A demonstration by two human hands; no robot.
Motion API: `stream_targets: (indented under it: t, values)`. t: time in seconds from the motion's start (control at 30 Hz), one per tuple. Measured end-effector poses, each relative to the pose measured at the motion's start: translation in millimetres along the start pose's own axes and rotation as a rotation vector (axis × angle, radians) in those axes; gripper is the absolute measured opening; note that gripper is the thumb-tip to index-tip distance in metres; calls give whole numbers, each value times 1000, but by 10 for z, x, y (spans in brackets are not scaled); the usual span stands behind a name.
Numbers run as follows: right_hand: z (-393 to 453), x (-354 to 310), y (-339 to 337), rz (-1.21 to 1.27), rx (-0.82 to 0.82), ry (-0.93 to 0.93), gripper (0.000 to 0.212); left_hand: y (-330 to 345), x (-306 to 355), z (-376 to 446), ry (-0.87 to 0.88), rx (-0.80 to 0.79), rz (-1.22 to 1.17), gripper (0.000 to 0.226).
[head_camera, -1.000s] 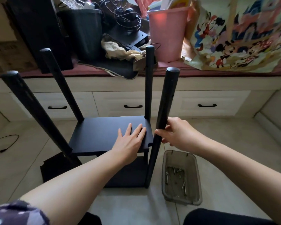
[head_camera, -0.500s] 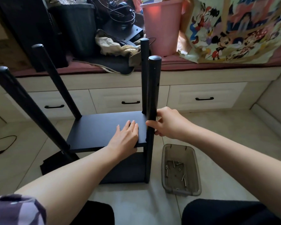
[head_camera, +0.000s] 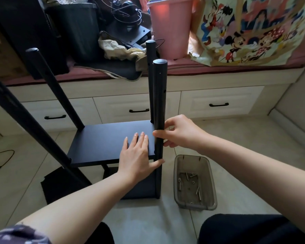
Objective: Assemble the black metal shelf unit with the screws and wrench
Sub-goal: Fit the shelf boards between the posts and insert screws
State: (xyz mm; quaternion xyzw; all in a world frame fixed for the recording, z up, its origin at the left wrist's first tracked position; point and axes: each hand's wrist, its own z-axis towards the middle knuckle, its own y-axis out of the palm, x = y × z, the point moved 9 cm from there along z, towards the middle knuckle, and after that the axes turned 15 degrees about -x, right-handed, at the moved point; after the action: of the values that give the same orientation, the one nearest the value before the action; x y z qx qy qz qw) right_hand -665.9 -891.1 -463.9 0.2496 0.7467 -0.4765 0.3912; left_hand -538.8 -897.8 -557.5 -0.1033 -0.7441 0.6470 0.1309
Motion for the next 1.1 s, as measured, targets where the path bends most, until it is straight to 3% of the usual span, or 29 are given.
stream_targets:
  t: [0.27, 0.43, 0.67, 0.83, 1.1]
  values:
    - [60, 119, 52, 25, -145, -29, 12, -13, -37, -26, -44, 35, 6, 99]
    - [36, 473, -79, 39, -200, 19, 29, -16, -27, -46, -52, 31, 64, 100]
    - [12, 1524, -29, 16, -226, 184, 22, -50, -26, -37, -49, 13, 154, 103]
    - [172, 2373, 258, -158, -268, 301, 28, -87, -15, -45, -50, -10, 145, 104]
    - [505, 3338, 862, -168, -372, 424, 27, -151, 18, -52, -40, -24, 56, 101]
